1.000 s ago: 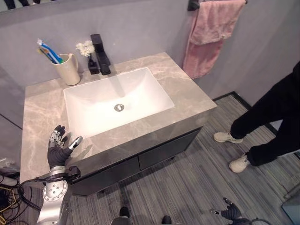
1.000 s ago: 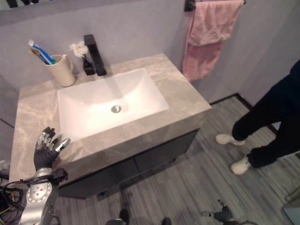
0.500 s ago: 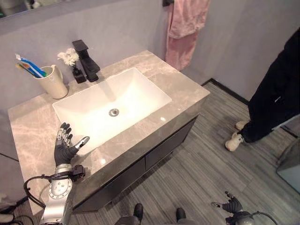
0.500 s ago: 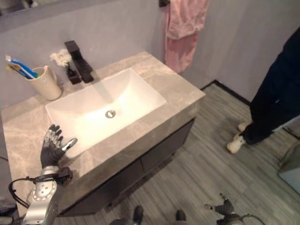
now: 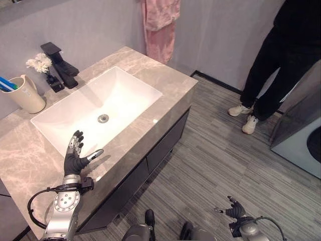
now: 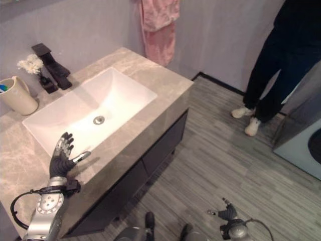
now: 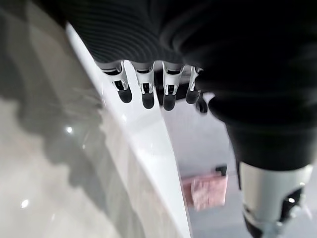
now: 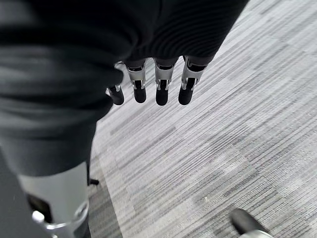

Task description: Put brush and paste in cup on sink, flatten towel.

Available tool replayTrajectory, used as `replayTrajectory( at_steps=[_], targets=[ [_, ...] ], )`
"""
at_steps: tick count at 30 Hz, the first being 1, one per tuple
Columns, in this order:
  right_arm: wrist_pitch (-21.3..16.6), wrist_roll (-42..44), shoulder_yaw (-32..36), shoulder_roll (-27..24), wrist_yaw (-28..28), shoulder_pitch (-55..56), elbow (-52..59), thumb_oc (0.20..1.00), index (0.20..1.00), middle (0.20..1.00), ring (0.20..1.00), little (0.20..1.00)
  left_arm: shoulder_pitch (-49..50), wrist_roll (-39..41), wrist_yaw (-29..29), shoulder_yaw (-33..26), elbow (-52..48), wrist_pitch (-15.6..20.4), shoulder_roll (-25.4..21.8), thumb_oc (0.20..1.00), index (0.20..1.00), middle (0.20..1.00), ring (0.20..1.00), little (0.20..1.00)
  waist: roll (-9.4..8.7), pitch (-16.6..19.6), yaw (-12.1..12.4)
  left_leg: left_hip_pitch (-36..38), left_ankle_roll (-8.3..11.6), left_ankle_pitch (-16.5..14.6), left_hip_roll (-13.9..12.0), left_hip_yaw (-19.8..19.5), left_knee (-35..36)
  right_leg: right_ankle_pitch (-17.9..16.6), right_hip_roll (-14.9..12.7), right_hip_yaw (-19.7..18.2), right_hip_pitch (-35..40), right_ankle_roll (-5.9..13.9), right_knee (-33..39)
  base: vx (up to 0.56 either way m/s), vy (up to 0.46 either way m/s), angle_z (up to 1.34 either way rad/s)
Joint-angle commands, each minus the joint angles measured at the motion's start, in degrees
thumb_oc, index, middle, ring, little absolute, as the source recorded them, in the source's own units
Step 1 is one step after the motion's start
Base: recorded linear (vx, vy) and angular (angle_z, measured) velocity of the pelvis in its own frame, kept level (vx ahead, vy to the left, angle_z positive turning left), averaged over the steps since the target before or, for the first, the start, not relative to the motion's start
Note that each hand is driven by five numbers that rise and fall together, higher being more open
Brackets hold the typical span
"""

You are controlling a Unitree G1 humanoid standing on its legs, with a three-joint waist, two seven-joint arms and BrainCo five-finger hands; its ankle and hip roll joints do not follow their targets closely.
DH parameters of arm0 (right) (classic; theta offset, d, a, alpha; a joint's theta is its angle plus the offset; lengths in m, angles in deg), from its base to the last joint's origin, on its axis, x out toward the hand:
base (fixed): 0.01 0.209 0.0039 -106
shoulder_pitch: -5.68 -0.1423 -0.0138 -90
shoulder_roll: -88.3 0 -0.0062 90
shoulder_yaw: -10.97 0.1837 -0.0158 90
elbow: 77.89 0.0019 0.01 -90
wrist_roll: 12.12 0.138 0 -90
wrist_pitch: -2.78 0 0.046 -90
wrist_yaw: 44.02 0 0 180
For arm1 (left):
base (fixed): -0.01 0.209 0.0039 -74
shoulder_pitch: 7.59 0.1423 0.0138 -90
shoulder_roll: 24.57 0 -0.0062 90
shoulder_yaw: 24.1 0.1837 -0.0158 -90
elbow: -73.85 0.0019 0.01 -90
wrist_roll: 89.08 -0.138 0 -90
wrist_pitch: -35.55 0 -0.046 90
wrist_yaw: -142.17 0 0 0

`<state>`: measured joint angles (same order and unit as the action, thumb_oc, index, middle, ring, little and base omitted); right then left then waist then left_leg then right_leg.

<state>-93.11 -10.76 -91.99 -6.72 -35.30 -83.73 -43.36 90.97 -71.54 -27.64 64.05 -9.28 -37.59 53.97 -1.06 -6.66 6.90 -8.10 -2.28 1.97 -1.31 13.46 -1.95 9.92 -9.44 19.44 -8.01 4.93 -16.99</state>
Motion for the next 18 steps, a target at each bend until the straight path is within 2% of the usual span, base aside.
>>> replayTrajectory(
  at_steps=[1, 2, 3, 7, 9, 10, 11, 12, 14, 15, 16, 17, 18],
  targets=[
    [-0.5, 0.1, -1.1, -0.9, 1.7, 0.4, 0.0, 1.000, 1.000, 1.000, 1.000, 1.000, 0.6, 0.2, -2.3, 2.5, 1.0, -0.6, -0.3, 1.000, 1.000, 1.000, 1.000, 1.000, -1.91, 1.8, 0.2, 1.4, 2.00, -2.5, 2.5, -2.6, 0.3, -6.1, 0.9, -0.7, 2.1, 2.76, 6.3, 0.01, -0.091, -0.45],
    [-0.5, 0.4, -0.4, -1.3, 1.8, 1.3, 1.0, 1.000, 1.000, 1.000, 1.000, 1.000, 0.6, 0.4, -2.9, 4.1, 3.1, -1.1, 0.7, 1.000, 1.000, 1.000, 1.000, 1.000, -1.67, 2.2, -0.8, 1.8, 2.13, -2.3, 2.0, -1.8, 0.2, -6.4, 2.5, -3.1, 2.1, 2.14, 7.6, 0.01, -0.090, -0.62],
    [-0.5, 0.4, -0.4, -1.3, 1.8, 1.3, 1.0, 1.000, 1.000, 1.000, 1.000, 1.000, 0.6, 0.4, -2.9, 4.1, 3.1, -1.1, 0.7, 1.000, 1.000, 1.000, 1.000, 1.000, -1.66, 2.3, -0.8, 1.7, 2.13, -2.3, 1.9, -1.8, 0.2, -6.5, 2.5, -3.1, 2.0, 2.14, 7.6, 0.01, -0.099, -0.64],
    [-0.4, 1.1, 1.6, -2.2, 1.7, 4.1, 1.5, 1.000, 1.000, 1.000, 1.000, 1.000, 0.3, -0.8, -4.1, 8.0, 9.4, -3.5, 2.8, 1.000, 1.000, 1.000, 1.000, 1.000, -1.02, 2.9, -3.8, 3.7, 2.56, -2.5, 0.8, -0.2, 0.6, -6.5, 4.9, -6.2, 3.5, 1.46, 11.4, 0.04, -0.111, -0.22],
    [-0.4, 1.2, 1.7, -2.3, 1.7, 4.4, 1.6, 1.000, 1.000, 1.000, 1.000, 1.000, 0.0, -1.0, -3.9, 8.3, 10.5, -3.7, 3.3, 1.000, 1.000, 1.000, 1.000, 1.000, -0.99, 3.0, -4.1, 3.3, 2.71, -2.3, 0.7, -0.1, 0.4, -7.0, 5.3, -6.8, 3.5, 1.31, 12.1, -0.01, -0.089, -0.44],
    [-0.2, 1.1, 1.9, -2.6, 1.6, 5.0, 1.5, 1.000, 1.000, 1.000, 1.000, 1.000, -0.9, -1.5, -3.9, 9.2, 14.2, -4.8, 4.4, 1.000, 1.000, 1.000, 1.000, 1.000, -0.87, 2.9, -4.9, 3.2, 3.14, -2.0, 0.3, 0.0, 0.0, -7.6, 6.1, -8.3, 4.0, 1.01, 13.9, 0.00, -0.159, -0.34],
    [-0.2, 0.9, 1.7, -3.0, 1.5, 5.2, 1.9, 1.000, 1.000, 1.000, 1.000, 1.000, -2.0, -2.5, -3.8, 9.8, 16.8, -5.2, 5.0, 1.000, 1.000, 1.000, 1.000, 1.000, -1.19, 2.6, -5.4, 2.3, 3.56, -2.8, -0.3, 0.1, -3.4, -7.9, 6.6, -9.6, 4.5, 0.57, 14.8, 0.02, -0.198, -0.21],
    [-0.3, 1.2, 1.5, -3.3, 1.4, 5.2, 2.2, 1.000, 1.000, 1.000, 1.000, 1.000, -2.4, -2.3, -3.6, 9.9, 17.9, -5.4, 5.2, 1.000, 1.000, 1.000, 1.000, 1.000, -1.55, 2.0, -5.7, 1.5, 3.67, -3.7, -0.6, -0.8, -7.0, -7.8, 6.8, -10.6, 5.0, 0.27, 15.0, 0.02, -0.126, -0.20],
    [-0.2, 1.4, 0.8, -3.7, 1.5, 4.5, 2.4, 1.000, 1.000, 1.000, 1.000, 1.000, -3.3, -3.4, -2.3, 10.4, 18.7, -5.4, 5.4, 1.000, 1.000, 1.000, 1.000, 1.000, -1.70, 0.7, -4.5, -0.7, 4.49, -2.7, 0.4, -6.1, -10.6, -7.6, 7.4, -12.9, 5.4, -0.40, 14.8, 0.00, -0.041, -0.57],
    [-0.1, 1.4, 0.2, -3.9, 1.5, 4.0, 2.4, 1.000, 1.000, 1.000, 1.000, 1.000, -3.7, -4.2, -2.0, 11.1, 20.2, -5.9, 5.7, 1.000, 1.000, 1.000, 1.000, 1.000, -1.72, 0.2, -3.4, -1.5, 4.58, -2.9, 2.9, -11.1, -10.1, -7.4, 7.8, -14.4, 5.5, -0.46, 14.6, 0.00, -0.015, -0.96],
    [-0.1, 1.4, 0.2, -3.9, 1.5, 4.0, 2.4, 1.000, 1.000, 1.000, 1.000, 1.000, -3.8, -4.2, -2.0, 11.1, 20.3, -5.8, 5.7, 1.000, 1.000, 1.000, 1.000, 1.000, -1.76, 0.3, -3.5, -1.6, 4.57, -2.7, 3.0, -11.2, -10.0, -7.5, 7.7, -14.4, 5.3, -0.46, 14.7, 0.05, -0.016, -0.92],
    [-0.1, 1.3, -0.2, -4.0, 1.5, 3.5, 2.0, 1.000, 1.000, 1.000, 1.000, 1.000, -5.1, -5.3, -1.5, 11.9, 22.5, -5.8, 6.0, 1.000, 1.000, 1.000, 1.000, 1.000, -1.71, 0.1, -2.9, -3.8, 4.78, -1.9, 3.8, -14.9, -7.1, -7.3, 8.1, -16.2, 5.8, 0.01, 14.8, 0.09, -0.009, -0.76],
    [-0.2, 1.3, -0.1, -4.1, 1.6, 3.5, 1.7, 1.000, 1.000, 1.000, 1.000, 1.000, -5.3, -5.9, -1.4, 12.3, 23.4, -5.6, 5.9, 1.000, 1.000, 1.000, 1.000, 1.000, -1.71, 0.1, -2.8, -5.3, 4.98, -0.7, 3.9, -15.1, -7.0, -7.3, 8.2, -16.5, 6.3, 0.03, 14.8, 0.09, -0.009, -0.34]
  ],
)
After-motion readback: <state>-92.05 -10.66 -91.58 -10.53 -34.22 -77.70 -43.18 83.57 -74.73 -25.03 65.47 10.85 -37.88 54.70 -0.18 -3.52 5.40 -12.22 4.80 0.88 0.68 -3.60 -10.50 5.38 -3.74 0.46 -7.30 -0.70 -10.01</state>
